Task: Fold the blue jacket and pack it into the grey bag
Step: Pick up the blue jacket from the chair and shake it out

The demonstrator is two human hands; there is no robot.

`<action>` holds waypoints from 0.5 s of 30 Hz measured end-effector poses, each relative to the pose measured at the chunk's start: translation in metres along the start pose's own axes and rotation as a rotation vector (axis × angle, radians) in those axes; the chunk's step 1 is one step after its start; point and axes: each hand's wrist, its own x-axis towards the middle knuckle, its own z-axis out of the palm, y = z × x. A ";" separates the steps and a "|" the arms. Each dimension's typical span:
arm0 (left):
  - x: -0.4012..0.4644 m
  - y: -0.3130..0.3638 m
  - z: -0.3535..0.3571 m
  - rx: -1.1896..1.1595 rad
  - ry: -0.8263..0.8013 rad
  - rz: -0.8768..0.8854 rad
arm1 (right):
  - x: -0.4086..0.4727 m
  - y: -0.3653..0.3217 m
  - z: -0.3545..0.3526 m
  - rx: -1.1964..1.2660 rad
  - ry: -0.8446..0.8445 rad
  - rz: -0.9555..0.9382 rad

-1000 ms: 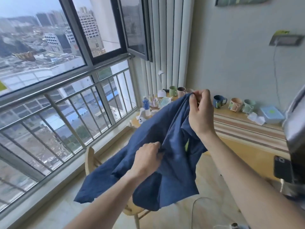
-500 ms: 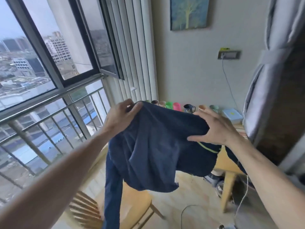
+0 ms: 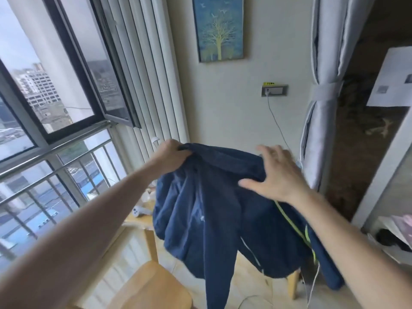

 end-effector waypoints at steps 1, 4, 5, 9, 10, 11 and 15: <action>0.006 0.009 0.011 -0.021 -0.025 0.013 | -0.002 -0.029 0.007 0.132 -0.011 -0.061; 0.027 0.028 0.038 0.015 -0.115 0.091 | 0.010 -0.080 0.046 0.134 -0.039 -0.130; 0.035 0.028 0.042 0.042 -0.129 0.105 | 0.022 -0.081 0.059 0.142 -0.008 -0.111; 0.076 -0.002 0.039 0.035 -0.262 0.161 | 0.080 -0.047 0.080 0.306 0.127 0.075; 0.087 -0.013 0.036 0.067 -0.348 0.173 | 0.093 -0.038 0.081 0.345 0.130 0.123; 0.098 -0.024 0.033 0.129 -0.427 0.182 | 0.107 -0.031 0.080 0.369 0.142 0.162; 0.152 -0.068 0.028 0.275 -0.527 0.246 | 0.153 -0.014 0.068 0.361 0.194 0.288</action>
